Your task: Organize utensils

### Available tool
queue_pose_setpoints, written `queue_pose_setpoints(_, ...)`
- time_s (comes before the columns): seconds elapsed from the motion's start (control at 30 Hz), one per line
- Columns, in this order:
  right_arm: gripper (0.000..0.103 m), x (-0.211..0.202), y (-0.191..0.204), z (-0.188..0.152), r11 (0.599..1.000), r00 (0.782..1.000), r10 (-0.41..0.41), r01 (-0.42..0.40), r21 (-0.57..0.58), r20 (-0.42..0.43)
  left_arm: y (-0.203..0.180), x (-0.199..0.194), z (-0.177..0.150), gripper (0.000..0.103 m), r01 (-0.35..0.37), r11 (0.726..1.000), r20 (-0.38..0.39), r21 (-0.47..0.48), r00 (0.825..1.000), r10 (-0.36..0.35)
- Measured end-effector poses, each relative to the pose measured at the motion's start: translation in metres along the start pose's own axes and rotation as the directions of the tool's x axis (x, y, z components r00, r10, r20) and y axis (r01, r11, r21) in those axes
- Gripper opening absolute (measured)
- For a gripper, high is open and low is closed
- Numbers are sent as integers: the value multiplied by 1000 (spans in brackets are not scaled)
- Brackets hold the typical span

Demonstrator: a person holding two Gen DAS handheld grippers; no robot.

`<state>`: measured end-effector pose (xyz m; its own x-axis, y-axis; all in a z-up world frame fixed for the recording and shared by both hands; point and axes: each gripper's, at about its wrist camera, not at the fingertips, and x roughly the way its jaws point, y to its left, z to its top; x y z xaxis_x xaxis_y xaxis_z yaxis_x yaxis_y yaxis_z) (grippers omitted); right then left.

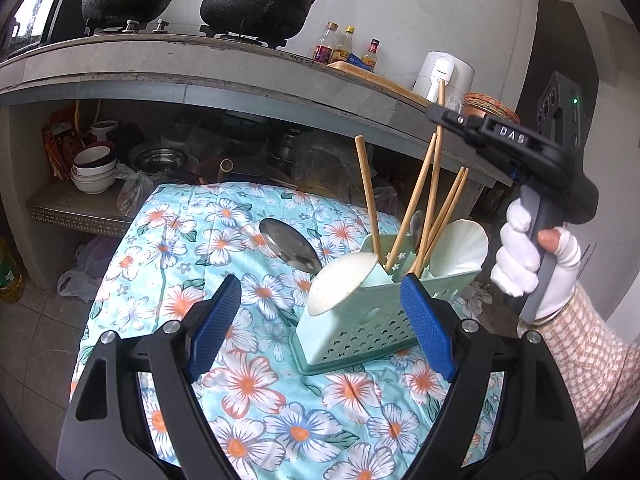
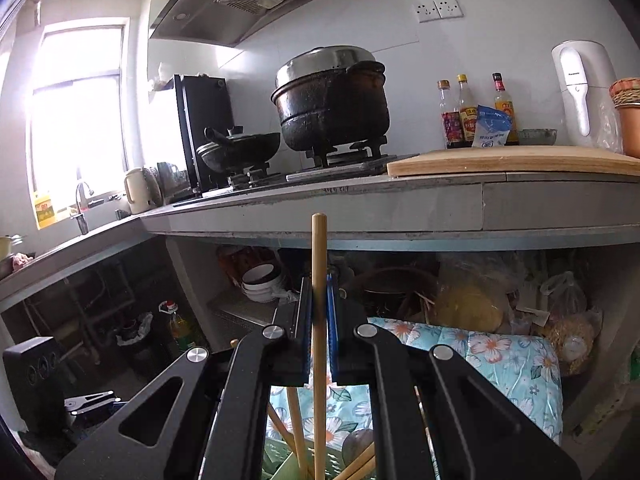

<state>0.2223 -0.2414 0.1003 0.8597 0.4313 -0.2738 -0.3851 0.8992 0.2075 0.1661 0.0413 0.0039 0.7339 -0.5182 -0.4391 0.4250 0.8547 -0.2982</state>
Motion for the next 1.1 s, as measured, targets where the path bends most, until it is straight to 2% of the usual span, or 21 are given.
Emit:
queue_pose_setpoints(0.2,9,-2,1,-17,1000,998,-12,12,11,-56,-3,-3,0,78,10,1000,10,5,1000,-10)
queue_pose_setpoints(0.27,19,-8,2,-18,999,998,-17,19,27,-59,-4,-5,-1,78,22,1000,15,1,1000,-22)
queue_pose_setpoints(0.3,32,-13,2,-19,999,998,-24,26,35,-51,-4,-5,-1,78,26,1000,16,1,1000,-26)
queue_pose_setpoints(0.33,38,-19,3,-19,999,999,-29,30,42,-38,-5,-5,-1,78,31,1000,15,3,999,-31)
queue_pose_setpoints(0.57,57,-72,10,-19,994,998,-54,50,101,39,-17,-9,4,78,36,999,12,26,999,-36)
queue_pose_setpoints(0.63,69,-89,15,-24,992,997,-57,51,113,50,-23,-13,6,78,24,999,24,38,999,-25)
queue_pose_setpoints(0.73,78,-104,23,-38,991,997,-71,70,114,5,-31,-20,8,81,-4,999,43,44,999,2)
queue_pose_setpoints(0.87,88,-115,30,-59,985,990,-123,130,110,-69,-42,-31,7,86,-83,996,72,43,994,80)
queue_pose_setpoints(1.0,96,-122,34,-80,976,972,-176,193,104,-153,-54,-42,4,92,-189,981,98,38,978,184)
queue_pose_setpoints(1.1,97,-124,37,-94,970,957,-200,223,93,-208,-62,-46,0,94,-264,964,93,39,961,260)
